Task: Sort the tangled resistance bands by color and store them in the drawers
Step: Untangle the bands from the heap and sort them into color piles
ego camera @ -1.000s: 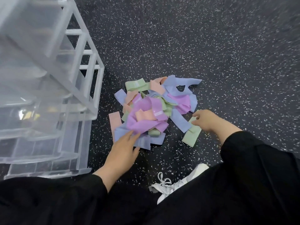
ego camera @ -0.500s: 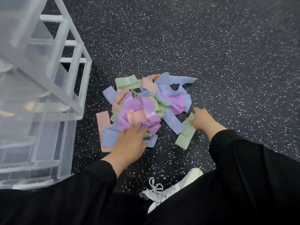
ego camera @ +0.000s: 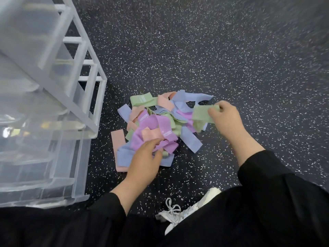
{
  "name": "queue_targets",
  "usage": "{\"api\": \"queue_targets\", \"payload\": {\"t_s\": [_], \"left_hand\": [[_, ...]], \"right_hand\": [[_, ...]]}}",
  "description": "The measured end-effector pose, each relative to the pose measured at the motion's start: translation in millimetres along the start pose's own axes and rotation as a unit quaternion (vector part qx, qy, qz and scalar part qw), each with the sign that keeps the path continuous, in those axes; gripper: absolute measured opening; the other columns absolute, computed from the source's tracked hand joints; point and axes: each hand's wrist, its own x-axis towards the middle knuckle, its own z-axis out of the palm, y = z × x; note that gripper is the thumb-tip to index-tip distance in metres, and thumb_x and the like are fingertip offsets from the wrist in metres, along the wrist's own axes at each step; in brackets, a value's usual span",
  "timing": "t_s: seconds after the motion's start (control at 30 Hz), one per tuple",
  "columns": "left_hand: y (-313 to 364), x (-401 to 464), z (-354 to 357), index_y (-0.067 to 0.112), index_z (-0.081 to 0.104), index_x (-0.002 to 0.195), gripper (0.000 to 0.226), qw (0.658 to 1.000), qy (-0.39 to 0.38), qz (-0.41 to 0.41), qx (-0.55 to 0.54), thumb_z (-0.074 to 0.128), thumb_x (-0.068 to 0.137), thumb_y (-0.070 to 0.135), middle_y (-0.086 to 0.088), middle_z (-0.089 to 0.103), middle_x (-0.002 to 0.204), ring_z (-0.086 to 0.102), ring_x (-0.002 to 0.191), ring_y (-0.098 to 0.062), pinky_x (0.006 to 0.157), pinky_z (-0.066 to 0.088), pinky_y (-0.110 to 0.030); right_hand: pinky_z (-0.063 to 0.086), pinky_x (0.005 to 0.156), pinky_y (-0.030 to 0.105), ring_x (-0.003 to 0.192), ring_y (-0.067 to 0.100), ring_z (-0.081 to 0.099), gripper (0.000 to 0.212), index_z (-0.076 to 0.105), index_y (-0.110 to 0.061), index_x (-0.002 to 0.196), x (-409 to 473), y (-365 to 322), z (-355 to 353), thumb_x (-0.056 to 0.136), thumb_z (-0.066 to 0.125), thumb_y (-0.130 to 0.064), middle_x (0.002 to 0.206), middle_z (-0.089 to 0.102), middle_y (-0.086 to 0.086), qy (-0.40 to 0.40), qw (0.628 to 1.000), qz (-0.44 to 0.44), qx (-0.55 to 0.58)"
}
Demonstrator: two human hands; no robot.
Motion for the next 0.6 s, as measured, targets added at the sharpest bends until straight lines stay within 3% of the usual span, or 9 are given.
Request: {"api": "queue_targets", "payload": {"t_s": [0.1,0.2,0.33,0.5,0.6], "left_hand": [[16,-8,-7,0.026,0.061,0.133,0.030,0.985,0.012,-0.086,-0.147,0.053,0.104,0.019,0.008,0.068,0.103,0.062,0.086,-0.003,0.085,0.048,-0.019],[39,-18,-21,0.022,0.062,0.129,0.025,0.947,-0.001,-0.145,-0.286,0.049,0.107,0.022,0.006,0.074,0.104,0.073,0.082,-0.002,0.090,0.053,-0.030],[61,-31,-32,0.022,0.068,0.107,0.024,0.900,-0.055,-0.195,-0.386,0.050,0.107,0.037,0.002,0.076,0.116,0.070,0.108,-0.014,0.105,0.050,-0.047],[71,-43,-44,0.018,0.069,0.112,0.026,0.872,-0.045,-0.192,-0.449,0.055,0.104,0.038,-0.005,0.071,0.110,0.068,0.104,-0.017,0.099,0.051,-0.044],[73,-48,-53,0.009,0.068,0.118,0.030,0.872,-0.025,-0.172,-0.458,0.057,0.104,0.033,-0.010,0.069,0.111,0.066,0.109,-0.025,0.093,0.056,-0.045]], "right_hand": [[0.033,0.059,0.031,0.071,0.017,0.043,0.026,0.059,-0.001,0.097,-29,-22,-5,0.091,0.055,-0.026,0.082,0.054,0.016,-0.001,0.996,-0.056,0.069],[0.036,0.063,0.034,0.072,0.016,0.047,0.037,0.063,-0.005,0.095,-60,-34,-3,0.087,0.058,-0.041,0.095,0.063,0.024,-0.038,0.989,-0.072,0.124],[0.043,0.071,0.035,0.077,0.014,0.057,0.026,0.070,-0.015,0.093,-103,-42,14,0.090,0.059,-0.039,0.097,0.070,0.015,-0.109,0.972,-0.067,0.198],[0.051,0.080,0.041,0.083,0.017,0.066,0.016,0.075,-0.023,0.095,-129,-44,25,0.095,0.062,-0.032,0.094,0.077,0.005,-0.151,0.953,-0.060,0.257],[0.051,0.077,0.035,0.080,0.012,0.067,0.013,0.075,-0.024,0.096,-133,-44,23,0.097,0.063,-0.028,0.093,0.077,-0.001,-0.173,0.950,-0.070,0.250]]}}
